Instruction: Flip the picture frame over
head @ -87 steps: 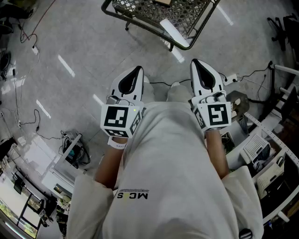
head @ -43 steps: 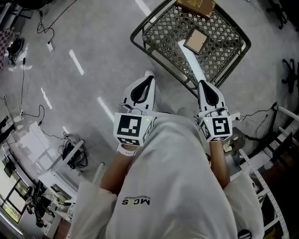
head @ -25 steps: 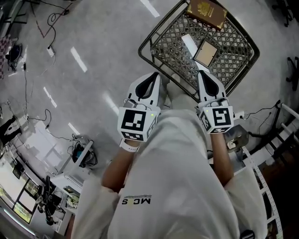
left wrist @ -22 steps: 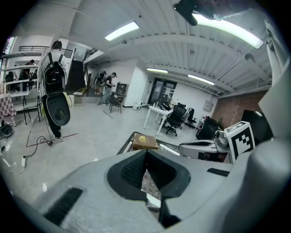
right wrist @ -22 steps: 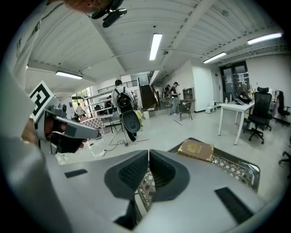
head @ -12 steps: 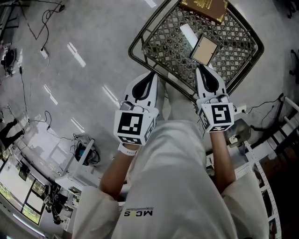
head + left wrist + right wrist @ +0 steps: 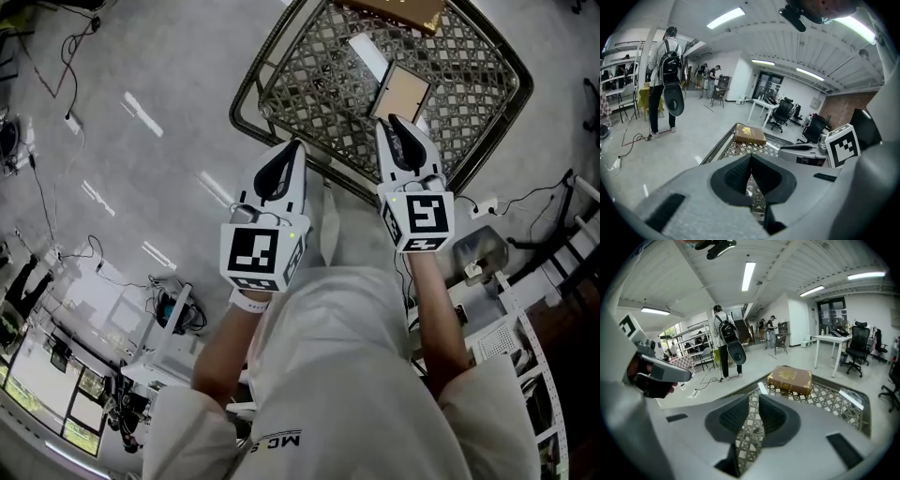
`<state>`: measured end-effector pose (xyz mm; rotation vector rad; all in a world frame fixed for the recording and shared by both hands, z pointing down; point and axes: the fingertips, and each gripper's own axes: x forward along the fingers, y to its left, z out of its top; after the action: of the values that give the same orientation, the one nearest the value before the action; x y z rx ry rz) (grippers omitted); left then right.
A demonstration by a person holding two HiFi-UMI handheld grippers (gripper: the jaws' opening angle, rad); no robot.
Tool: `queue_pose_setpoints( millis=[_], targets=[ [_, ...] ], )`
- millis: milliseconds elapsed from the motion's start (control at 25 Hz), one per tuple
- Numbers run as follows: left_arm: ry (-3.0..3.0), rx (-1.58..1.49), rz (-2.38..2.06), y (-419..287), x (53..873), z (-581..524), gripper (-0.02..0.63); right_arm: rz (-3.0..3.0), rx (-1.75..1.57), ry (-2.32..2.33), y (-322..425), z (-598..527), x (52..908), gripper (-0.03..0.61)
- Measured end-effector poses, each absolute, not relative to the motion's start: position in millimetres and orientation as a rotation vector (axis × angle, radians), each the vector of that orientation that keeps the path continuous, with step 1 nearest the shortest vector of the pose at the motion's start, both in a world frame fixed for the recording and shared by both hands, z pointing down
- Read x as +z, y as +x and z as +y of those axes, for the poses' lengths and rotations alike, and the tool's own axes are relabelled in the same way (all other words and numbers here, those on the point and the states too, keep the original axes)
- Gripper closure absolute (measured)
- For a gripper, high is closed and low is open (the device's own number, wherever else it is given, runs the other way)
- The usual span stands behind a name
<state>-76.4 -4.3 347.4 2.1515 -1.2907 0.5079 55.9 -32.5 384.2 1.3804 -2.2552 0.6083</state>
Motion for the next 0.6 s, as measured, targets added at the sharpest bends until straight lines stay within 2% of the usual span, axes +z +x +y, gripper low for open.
queue_pose_setpoints(
  millis=[600],
  targets=[
    [2.14,0.55,-1.218,-60.0,415.4,-8.3,0.589,-2.111,0.702,1.506,74.4,-38.7,461.5,0.494]
  ],
)
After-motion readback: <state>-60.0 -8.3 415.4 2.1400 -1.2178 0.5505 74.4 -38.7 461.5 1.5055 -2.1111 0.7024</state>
